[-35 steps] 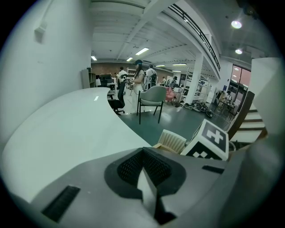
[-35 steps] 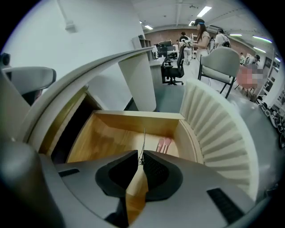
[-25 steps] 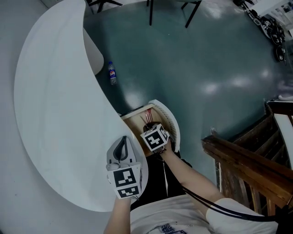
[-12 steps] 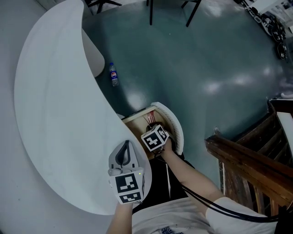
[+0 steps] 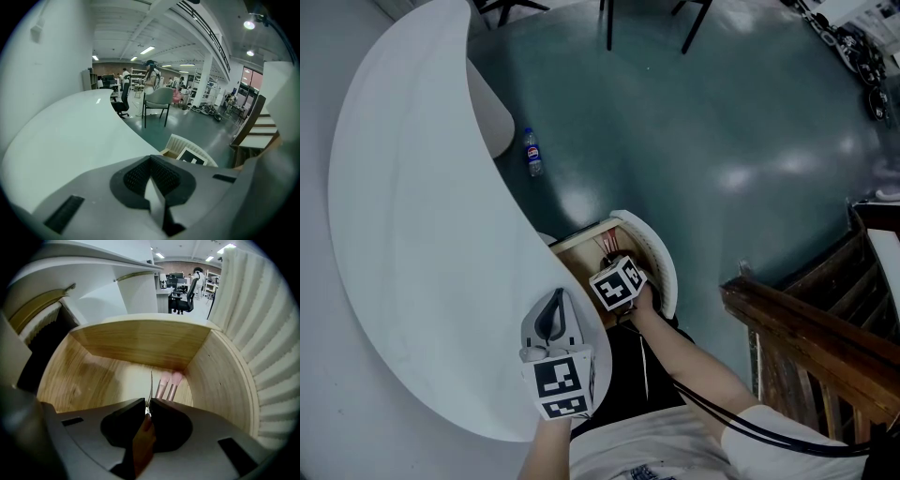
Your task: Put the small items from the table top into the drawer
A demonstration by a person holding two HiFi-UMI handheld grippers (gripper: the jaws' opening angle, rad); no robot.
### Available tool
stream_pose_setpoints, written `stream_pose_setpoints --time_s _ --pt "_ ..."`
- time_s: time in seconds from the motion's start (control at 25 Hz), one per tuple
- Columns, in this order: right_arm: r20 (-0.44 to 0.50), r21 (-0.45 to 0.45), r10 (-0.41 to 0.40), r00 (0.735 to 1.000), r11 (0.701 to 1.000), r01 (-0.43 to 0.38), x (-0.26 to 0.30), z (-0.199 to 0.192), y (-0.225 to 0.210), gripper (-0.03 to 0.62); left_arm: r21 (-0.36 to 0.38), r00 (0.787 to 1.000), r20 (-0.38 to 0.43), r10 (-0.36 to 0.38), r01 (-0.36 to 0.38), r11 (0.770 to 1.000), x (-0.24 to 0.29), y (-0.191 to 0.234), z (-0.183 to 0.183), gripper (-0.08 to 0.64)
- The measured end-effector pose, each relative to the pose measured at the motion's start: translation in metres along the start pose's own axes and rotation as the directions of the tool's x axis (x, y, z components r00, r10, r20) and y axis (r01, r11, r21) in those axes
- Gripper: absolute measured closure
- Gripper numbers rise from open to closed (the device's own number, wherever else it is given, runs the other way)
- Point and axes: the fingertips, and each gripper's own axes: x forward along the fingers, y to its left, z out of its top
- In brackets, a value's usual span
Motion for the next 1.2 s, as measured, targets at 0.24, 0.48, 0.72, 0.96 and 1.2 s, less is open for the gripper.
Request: stream_pose_setpoints --time_s 0.24,0.48,0.72,0.96,1.2 --pt "0.014 0.002 0.001 1.0 1.0 -0.001 -0.003 0.002 0.0 0.537 -0.02 1.0 0.004 0.0 0.0 1.0 0.0 0.002 0.0 0.526" --pt "0.05 0.022 0.032 0.998 0.999 -0.033 -0.018 0.01 0.004 0.537 -0.065 1.0 0.004 0.02 -0.02 0.998 -0.006 0.005 -0.003 0.526" --pt "0.103 0.047 0.106 0.989 0.993 -0.111 -0.057 0.02 0.014 0.538 -0.094 0.998 0.034 0.056 -0.053 0.994 -0.023 -0.001 0.004 0.526" --pt "0.167 0.034 0.158 0.973 0.986 -0.166 -0.104 0.027 0.026 0.538 -0.14 0.99 0.075 0.12 -0.109 0.984 -0.051 -0.007 0.009 0.526" --pt "0.23 -0.041 0.201 0.952 0.98 -0.197 -0.163 0.019 0.037 0.538 -0.163 0.976 0.111 0.188 -0.169 0.972 -0.086 -0.025 0.007 0.526"
